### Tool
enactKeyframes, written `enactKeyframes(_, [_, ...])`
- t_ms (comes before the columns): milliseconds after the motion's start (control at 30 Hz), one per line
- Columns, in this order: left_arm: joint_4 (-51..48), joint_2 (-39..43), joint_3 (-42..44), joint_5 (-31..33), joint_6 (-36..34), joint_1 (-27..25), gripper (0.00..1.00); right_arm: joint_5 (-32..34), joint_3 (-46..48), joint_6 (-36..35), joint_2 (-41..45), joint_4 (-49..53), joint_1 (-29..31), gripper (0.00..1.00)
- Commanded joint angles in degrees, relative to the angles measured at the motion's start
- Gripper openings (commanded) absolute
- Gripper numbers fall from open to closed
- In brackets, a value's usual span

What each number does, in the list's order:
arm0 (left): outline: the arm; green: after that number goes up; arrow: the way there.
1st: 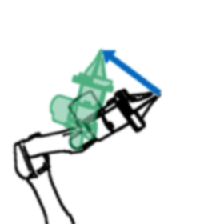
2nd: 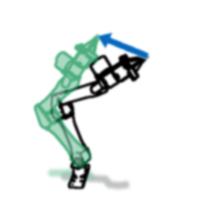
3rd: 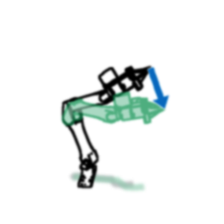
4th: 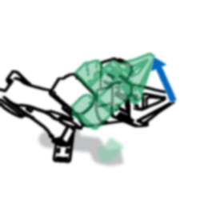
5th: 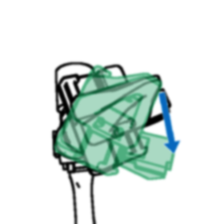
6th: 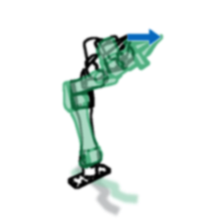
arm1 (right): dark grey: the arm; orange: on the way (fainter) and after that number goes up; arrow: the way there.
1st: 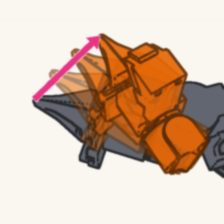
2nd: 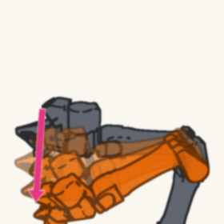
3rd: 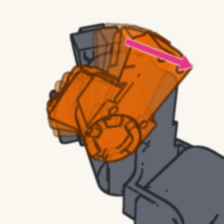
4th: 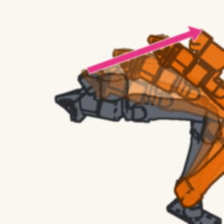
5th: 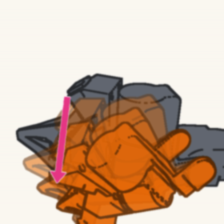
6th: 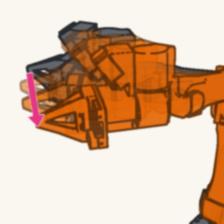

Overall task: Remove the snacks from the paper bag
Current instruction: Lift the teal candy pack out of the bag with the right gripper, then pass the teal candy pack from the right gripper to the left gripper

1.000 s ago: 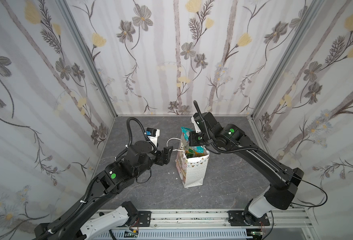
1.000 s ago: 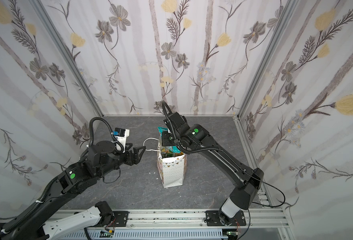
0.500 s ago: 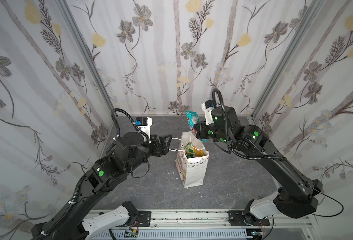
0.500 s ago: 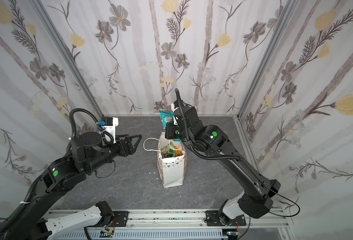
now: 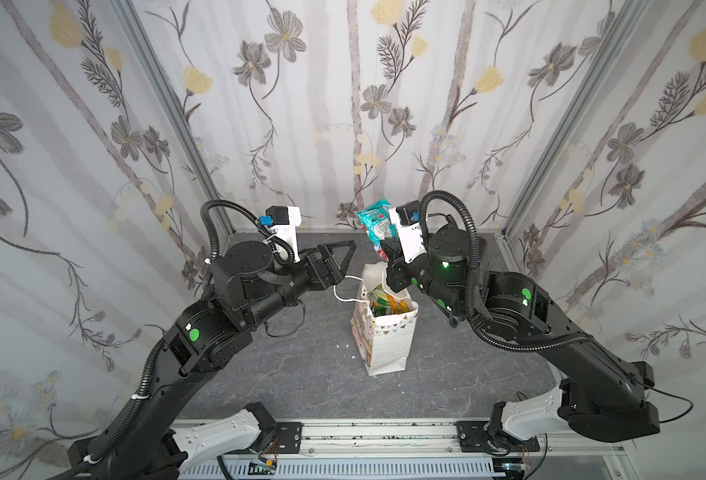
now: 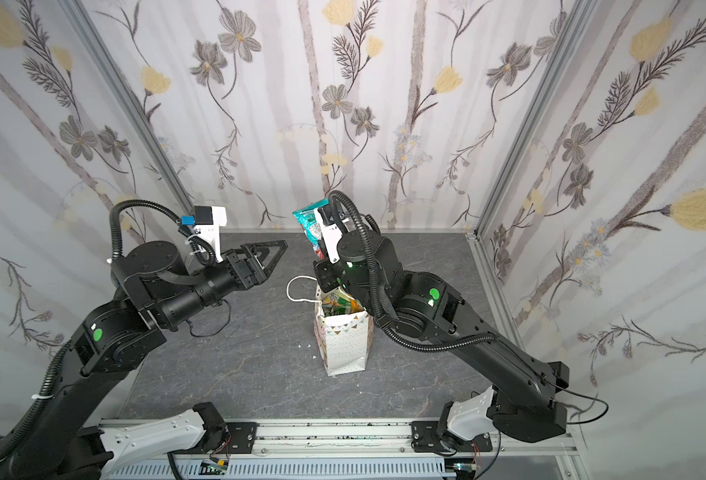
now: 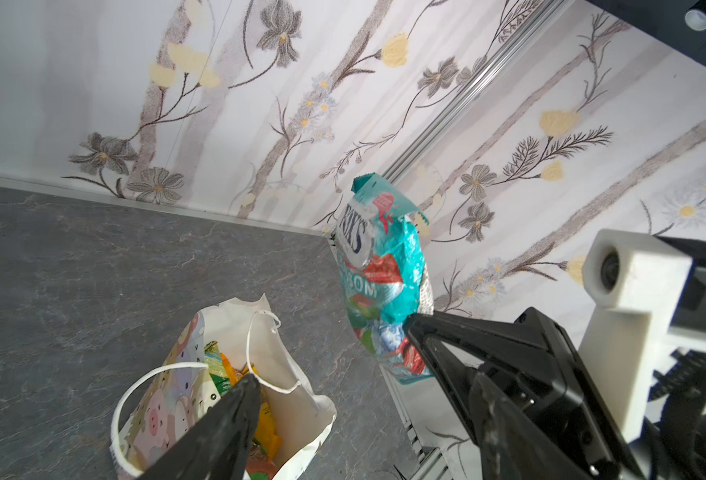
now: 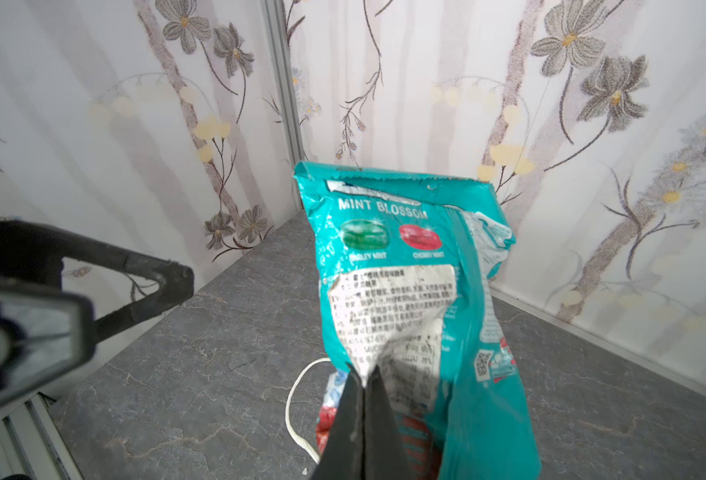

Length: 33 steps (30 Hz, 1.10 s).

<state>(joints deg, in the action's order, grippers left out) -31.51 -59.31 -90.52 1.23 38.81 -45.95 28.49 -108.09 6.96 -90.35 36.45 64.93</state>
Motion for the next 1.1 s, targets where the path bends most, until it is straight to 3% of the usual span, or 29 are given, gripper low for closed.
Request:
enactKeyframes(0, [7.23,0.74,0.72,-1.13,1.01,0.35,0.8,0.88,-0.34,-5.54,-0.66,-5.71,1.19,0.0])
enactKeyframes(400, [9.99,-0.17,1.31,-0.96,3.02,2.35,0.75,-3.25,-0.89,-8.65,-0.76,-8.67,5.24,0.0])
enactKeyframes(533, [10.43,-1.31,1.99,-3.55,5.53,3.82,0.71,-3.25,-1.24,-9.16,-2.7,-8.68,6.07,0.0])
enactKeyframes(933, [14.84,-0.99,4.91,-7.94,8.58,6.32,0.21,-4.76,-1.55,-9.0,-3.67,-7.89,6.69,0.02])
enactKeyframes(967, [15.02,-0.83,5.0,-8.03,8.48,6.4,0.17,-4.86,-1.57,-9.07,-3.54,-7.89,6.66,0.05])
enactKeyframes(1067, [15.83,-0.4,5.35,-8.11,7.8,6.56,0.05,-4.99,-1.52,-8.96,-3.19,-7.97,6.66,0.29])
